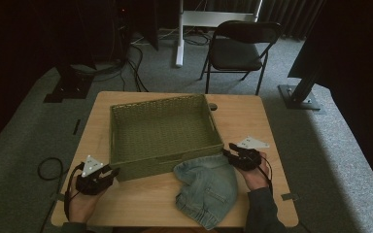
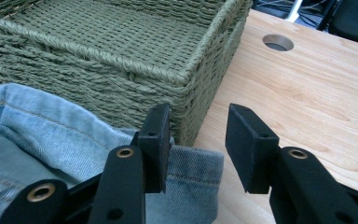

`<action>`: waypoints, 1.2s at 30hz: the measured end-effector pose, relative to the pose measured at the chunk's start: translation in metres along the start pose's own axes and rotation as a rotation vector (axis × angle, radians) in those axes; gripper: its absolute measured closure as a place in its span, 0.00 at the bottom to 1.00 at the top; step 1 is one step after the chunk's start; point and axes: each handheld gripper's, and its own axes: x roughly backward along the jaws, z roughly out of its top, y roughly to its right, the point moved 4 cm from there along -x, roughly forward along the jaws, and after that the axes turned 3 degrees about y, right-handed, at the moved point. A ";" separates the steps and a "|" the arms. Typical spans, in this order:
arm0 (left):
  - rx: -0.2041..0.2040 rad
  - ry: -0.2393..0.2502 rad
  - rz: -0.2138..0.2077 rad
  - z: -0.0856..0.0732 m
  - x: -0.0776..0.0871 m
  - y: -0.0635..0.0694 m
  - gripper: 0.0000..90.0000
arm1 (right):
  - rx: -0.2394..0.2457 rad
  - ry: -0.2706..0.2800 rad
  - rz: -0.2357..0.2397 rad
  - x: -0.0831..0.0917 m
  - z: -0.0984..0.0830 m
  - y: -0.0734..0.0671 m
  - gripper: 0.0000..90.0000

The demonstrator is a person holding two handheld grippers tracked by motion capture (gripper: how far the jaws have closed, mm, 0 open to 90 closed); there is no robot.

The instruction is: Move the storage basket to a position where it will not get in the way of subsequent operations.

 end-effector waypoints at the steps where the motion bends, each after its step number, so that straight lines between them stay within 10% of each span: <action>1: -0.003 -0.001 -0.002 0.003 -0.004 -0.002 0.72 | 0.000 -0.002 -0.007 -0.001 0.001 0.001 0.67; 36: 0.038 -0.032 0.049 0.096 -0.133 -0.042 0.73 | -0.103 -0.044 -0.143 -0.050 0.025 0.068 0.71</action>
